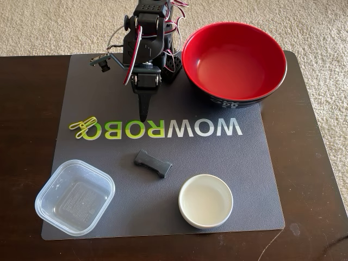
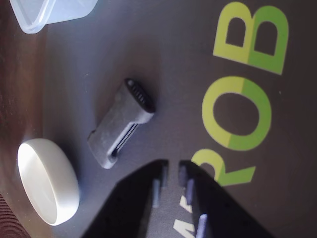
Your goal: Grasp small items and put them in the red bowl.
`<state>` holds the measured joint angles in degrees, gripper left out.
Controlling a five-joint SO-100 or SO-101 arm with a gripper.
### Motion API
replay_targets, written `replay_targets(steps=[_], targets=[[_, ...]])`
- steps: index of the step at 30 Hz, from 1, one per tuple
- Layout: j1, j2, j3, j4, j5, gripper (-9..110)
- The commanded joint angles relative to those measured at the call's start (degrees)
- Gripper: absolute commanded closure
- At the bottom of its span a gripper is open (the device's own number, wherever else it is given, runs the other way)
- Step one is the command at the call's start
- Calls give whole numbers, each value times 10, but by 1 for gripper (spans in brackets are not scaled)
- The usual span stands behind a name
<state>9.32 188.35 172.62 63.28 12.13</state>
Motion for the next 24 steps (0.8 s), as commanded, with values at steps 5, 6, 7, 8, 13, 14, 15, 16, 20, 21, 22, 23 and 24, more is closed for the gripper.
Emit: replay_targets(steps=[5, 6, 7, 8, 13, 14, 15, 16, 20, 21, 22, 23, 24], targets=[[-4, 2, -3, -7, 4, 99], [-4, 2, -3, -7, 4, 99], [-4, 2, -3, -7, 4, 99], [-4, 2, -3, -7, 4, 99], [-4, 2, -3, -7, 4, 99], [-4, 2, -3, -7, 4, 99], [-4, 2, -3, -7, 4, 99], [-4, 2, -3, -7, 4, 99], [-12, 2, -3, -9, 4, 99], [-14, 3, -3, -10, 5, 99], [-15, 3, -3, -10, 6, 99], [-21, 3, -3, -10, 12, 95], [-29, 3, -2, -10, 22, 95]])
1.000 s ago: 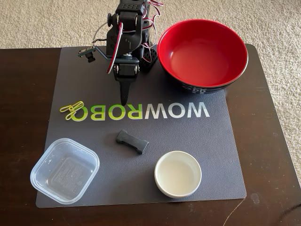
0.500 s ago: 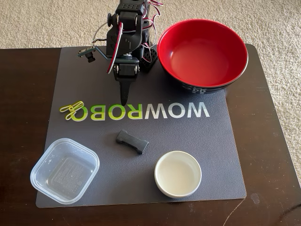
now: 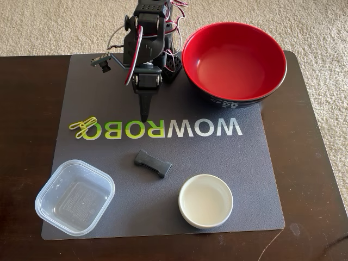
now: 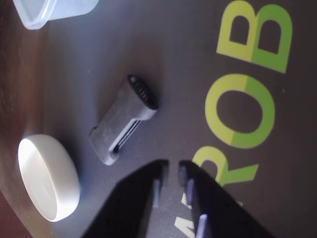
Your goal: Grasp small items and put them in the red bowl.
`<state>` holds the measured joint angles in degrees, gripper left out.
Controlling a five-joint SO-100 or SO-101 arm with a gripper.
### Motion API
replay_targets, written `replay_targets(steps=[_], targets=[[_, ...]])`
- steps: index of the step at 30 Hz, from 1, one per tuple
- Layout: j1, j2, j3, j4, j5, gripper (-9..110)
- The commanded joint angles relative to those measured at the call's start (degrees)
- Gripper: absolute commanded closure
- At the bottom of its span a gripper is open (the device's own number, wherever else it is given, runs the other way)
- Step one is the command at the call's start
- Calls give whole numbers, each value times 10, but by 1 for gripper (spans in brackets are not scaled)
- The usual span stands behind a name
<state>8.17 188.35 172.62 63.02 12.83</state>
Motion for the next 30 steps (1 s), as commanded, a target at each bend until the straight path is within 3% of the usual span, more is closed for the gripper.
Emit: replay_targets(steps=[1, 4, 6, 8, 14, 21, 25, 30], targets=[[-27, 3, 1, -18, 17, 95], [-46, 4, 13, -56, 42, 95], [-4, 4, 27, -56, 192, 94], [52, 3, 28, -76, 168, 80], [18, -20, -74, -37, 215, 76], [-50, -493, -448, -31, 207, 73], [-75, -778, -686, 34, 163, 74], [-93, -1010, -904, 62, 132, 74]])
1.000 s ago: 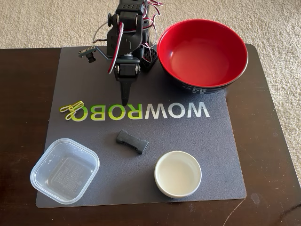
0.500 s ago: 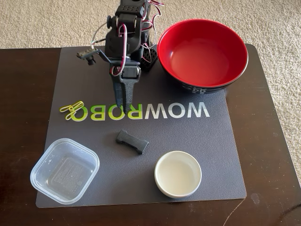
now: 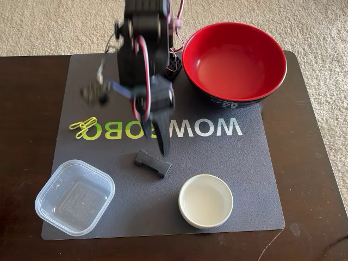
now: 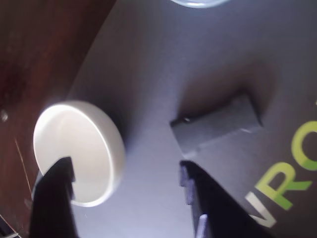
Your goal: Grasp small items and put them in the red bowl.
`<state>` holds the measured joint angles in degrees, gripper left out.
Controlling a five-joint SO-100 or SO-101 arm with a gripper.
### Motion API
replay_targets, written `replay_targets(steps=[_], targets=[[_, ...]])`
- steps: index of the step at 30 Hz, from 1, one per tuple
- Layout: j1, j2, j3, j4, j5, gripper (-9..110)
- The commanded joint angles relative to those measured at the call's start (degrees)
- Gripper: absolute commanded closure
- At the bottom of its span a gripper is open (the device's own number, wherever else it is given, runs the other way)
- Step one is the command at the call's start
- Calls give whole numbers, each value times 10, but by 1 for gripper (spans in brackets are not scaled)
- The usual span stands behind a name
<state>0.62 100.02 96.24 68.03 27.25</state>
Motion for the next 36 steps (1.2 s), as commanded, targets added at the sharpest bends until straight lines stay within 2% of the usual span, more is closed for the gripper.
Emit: replay_targets(steps=[1, 7, 10, 16, 23, 28, 36], targets=[[-23, -170, -173, 15, -13, 74], [-42, -350, -318, 37, -16, 75], [-59, -391, -330, 39, 4, 75], [-91, -398, -332, 44, 66, 75], [-108, -269, -322, 105, 99, 75], [-122, -252, -320, 112, 102, 75], [-134, -431, -343, 105, 119, 77]])
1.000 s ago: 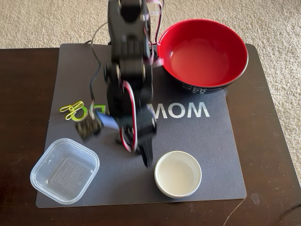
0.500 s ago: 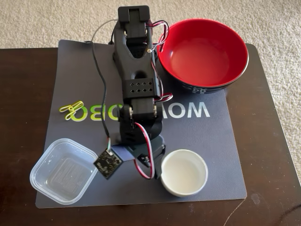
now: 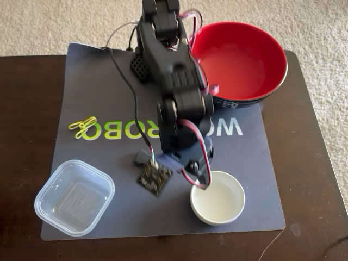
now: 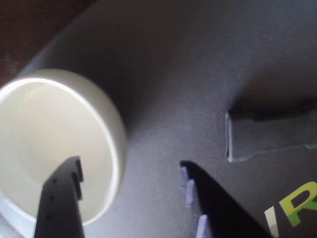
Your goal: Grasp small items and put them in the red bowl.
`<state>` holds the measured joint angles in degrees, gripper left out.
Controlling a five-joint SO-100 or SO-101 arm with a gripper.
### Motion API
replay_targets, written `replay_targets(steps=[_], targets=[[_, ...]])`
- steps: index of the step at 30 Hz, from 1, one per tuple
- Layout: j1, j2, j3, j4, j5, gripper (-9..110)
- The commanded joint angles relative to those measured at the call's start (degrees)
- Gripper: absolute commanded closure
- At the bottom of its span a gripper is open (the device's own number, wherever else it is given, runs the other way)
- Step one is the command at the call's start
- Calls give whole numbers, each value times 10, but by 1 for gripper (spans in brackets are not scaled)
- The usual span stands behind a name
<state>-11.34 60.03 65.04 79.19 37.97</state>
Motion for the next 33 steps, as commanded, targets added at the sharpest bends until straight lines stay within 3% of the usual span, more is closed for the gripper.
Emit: replay_targets(steps=[1, 5, 8, 14, 23, 28, 33], targets=[[-13, -48, -34, -11, 15, 76], [-17, -117, -84, -11, 21, 82], [-27, -118, -89, -9, 15, 101], [-25, -70, -83, -4, -11, 101], [-42, 132, -77, 25, 7, 102], [-92, 243, -63, 123, 83, 102], [-185, 398, 120, 160, 189, 102]])
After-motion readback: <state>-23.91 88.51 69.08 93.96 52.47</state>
